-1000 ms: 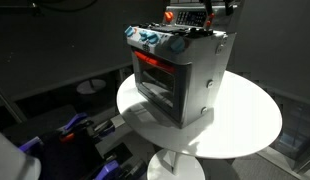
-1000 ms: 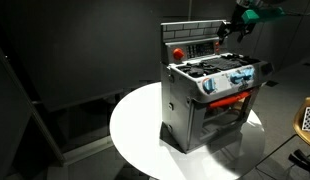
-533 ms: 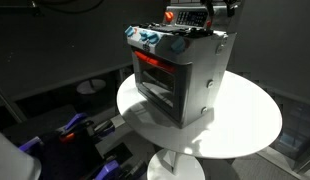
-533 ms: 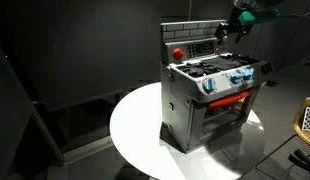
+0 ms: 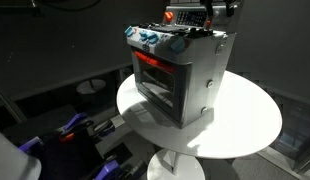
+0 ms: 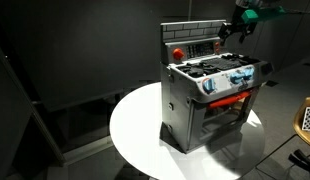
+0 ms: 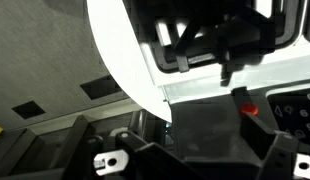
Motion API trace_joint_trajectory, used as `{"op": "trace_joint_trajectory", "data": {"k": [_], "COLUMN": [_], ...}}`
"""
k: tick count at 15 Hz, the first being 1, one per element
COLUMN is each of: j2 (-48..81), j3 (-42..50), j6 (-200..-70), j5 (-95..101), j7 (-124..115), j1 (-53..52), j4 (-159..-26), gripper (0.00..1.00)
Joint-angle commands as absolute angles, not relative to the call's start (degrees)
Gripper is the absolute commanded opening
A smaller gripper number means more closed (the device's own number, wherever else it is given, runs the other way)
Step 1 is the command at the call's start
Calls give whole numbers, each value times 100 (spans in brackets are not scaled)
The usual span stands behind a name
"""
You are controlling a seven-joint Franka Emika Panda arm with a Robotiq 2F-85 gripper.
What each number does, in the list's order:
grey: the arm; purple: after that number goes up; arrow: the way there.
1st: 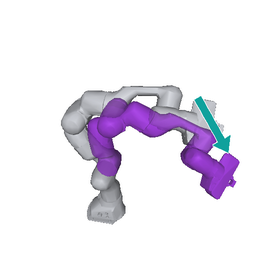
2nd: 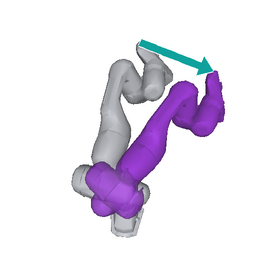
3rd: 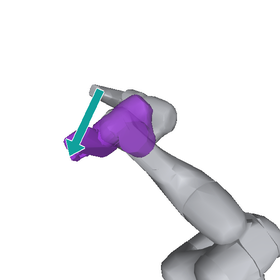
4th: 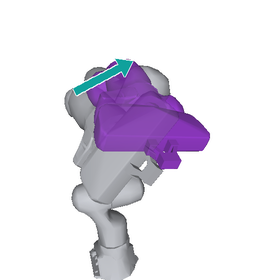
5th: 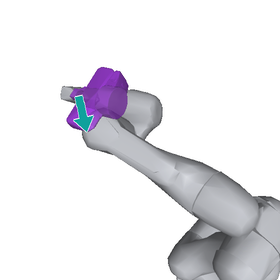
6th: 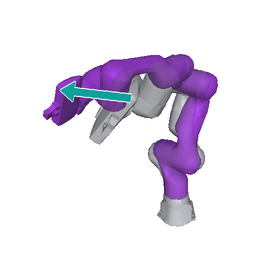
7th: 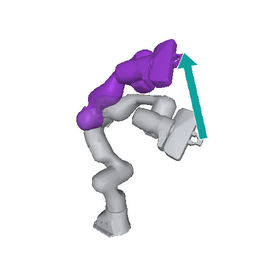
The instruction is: Push the top orange button on the right side of the stoves button display
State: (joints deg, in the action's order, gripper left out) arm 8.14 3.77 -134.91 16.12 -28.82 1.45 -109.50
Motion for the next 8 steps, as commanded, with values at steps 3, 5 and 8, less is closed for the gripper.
{"op": "trace_joint_trajectory", "data": {"k": [3,5,8], "j2": [299,102,-224], "j3": [357,325,312], "j6": [-12305,-11770,-10923], "j5": [1138,850,552], "j7": [-2288,-1931,-1510], "j1": [147,170,182], "j4": [-11050,-11069,-11100], "gripper": [100,100,100]}}
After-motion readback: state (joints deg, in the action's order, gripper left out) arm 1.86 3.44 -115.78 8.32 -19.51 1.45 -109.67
